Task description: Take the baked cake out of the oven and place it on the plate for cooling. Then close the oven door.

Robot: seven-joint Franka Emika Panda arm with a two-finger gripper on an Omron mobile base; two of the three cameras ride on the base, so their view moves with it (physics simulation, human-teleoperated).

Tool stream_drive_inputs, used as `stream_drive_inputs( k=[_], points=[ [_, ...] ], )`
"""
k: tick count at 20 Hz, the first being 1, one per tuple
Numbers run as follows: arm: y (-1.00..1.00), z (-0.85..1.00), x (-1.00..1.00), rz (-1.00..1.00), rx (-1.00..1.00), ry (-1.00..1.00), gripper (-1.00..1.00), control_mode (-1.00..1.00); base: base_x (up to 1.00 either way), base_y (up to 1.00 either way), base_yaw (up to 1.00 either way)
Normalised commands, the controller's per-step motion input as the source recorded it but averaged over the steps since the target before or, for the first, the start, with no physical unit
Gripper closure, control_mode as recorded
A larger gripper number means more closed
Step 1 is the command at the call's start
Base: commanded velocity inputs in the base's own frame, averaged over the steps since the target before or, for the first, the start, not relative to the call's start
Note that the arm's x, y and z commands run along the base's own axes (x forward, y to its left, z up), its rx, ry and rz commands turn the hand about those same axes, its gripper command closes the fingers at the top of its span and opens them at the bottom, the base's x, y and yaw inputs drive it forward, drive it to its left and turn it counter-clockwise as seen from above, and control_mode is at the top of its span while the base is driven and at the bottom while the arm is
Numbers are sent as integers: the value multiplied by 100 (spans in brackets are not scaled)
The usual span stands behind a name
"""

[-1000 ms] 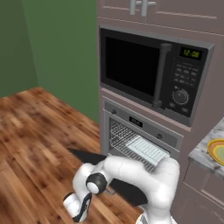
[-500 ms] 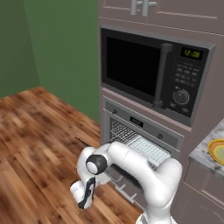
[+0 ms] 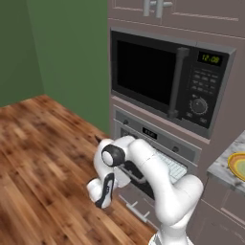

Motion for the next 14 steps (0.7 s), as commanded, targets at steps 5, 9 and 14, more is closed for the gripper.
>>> stream_drive_inputs(
  k=[5,9,14],
  points=[
    [-73,4,33,4,13,0,-100,-100,0,0,0],
    [-74,0,27,4,11,0,-100,-100,0,0,0],
    [-69,0,14,5,11,0,-100,-100,0,0,0]
  ],
)
